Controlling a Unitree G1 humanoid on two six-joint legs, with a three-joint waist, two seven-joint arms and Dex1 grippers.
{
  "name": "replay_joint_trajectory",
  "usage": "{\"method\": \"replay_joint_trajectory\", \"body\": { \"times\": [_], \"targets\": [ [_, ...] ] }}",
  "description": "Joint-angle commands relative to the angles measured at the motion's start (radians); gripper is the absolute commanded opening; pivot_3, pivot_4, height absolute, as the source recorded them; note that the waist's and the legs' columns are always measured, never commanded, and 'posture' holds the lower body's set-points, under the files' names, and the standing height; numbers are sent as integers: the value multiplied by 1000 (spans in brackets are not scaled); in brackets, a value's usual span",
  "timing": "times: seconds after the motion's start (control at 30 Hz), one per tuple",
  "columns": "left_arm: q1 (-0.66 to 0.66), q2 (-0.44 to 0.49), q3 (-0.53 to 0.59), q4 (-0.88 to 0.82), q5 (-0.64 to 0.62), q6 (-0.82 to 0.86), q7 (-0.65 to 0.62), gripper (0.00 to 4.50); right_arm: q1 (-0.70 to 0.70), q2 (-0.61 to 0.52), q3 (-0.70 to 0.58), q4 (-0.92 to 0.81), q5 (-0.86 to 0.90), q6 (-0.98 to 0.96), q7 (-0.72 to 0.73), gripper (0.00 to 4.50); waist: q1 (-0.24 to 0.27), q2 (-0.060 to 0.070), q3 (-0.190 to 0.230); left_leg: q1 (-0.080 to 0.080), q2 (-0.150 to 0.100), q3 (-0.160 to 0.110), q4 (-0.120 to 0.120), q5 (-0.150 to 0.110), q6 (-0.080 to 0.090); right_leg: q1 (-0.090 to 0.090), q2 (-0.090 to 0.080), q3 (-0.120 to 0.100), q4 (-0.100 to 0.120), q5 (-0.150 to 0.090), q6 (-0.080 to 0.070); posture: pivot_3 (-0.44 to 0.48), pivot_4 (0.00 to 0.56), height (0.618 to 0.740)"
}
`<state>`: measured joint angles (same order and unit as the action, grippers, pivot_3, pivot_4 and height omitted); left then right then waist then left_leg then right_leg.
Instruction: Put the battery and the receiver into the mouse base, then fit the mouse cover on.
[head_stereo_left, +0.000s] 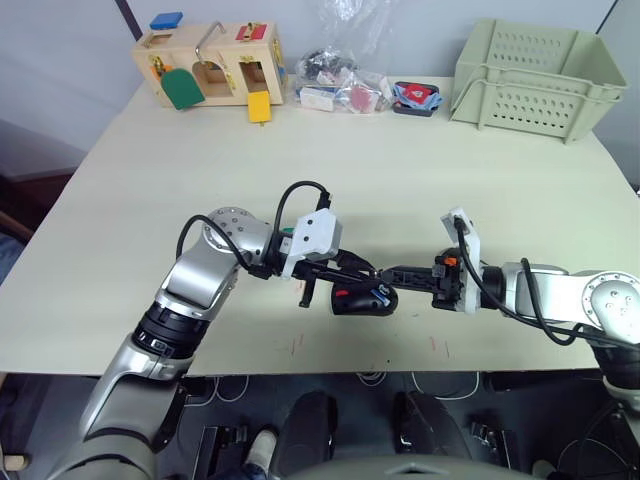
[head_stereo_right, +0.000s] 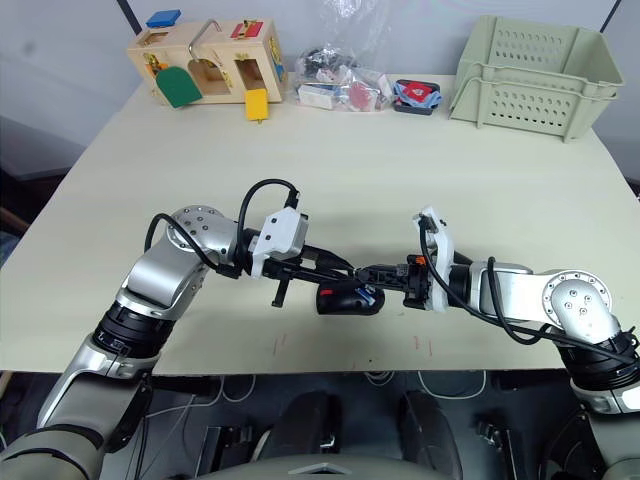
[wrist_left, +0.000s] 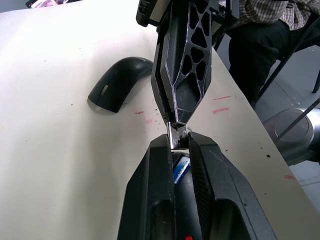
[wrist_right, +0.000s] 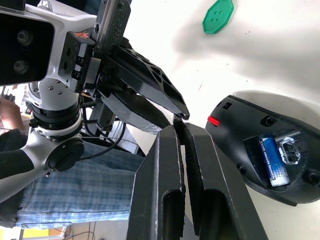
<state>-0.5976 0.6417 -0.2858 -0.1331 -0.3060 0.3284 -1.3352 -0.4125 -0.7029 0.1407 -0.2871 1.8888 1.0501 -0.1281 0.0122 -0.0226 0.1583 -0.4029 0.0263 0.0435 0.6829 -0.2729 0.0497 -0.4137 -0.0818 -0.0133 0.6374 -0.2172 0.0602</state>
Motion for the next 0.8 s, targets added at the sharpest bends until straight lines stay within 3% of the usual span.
{"method": "replay_joint_trajectory", "body": {
  "times": [0.03,0.27,0.6,0.8],
  "targets": [
    [-3,-3,6,-28,-7,-8,1,351,-9,1,-12,-18,20,-6,0,65,0,0,0,0,0,0,0,0,0,0,0,0,0,0,0,0,150,740],
    [1,-7,8,-19,-4,-4,11,351,-8,3,-11,-27,13,-4,8,65,0,0,0,0,0,0,0,0,0,0,0,0,0,0,0,0,150,740],
    [31,7,26,-3,-21,-1,7,4472,29,-32,-73,-74,-64,-12,72,0,0,0,0,-1,0,0,0,0,0,0,0,0,-1,0,0,0,150,740],
    [93,10,19,-31,-26,15,25,4472,87,-92,-133,-171,-259,-28,219,0,0,0,0,-2,1,0,0,-1,1,0,0,-1,-2,0,0,0,150,740]
  ]
}}
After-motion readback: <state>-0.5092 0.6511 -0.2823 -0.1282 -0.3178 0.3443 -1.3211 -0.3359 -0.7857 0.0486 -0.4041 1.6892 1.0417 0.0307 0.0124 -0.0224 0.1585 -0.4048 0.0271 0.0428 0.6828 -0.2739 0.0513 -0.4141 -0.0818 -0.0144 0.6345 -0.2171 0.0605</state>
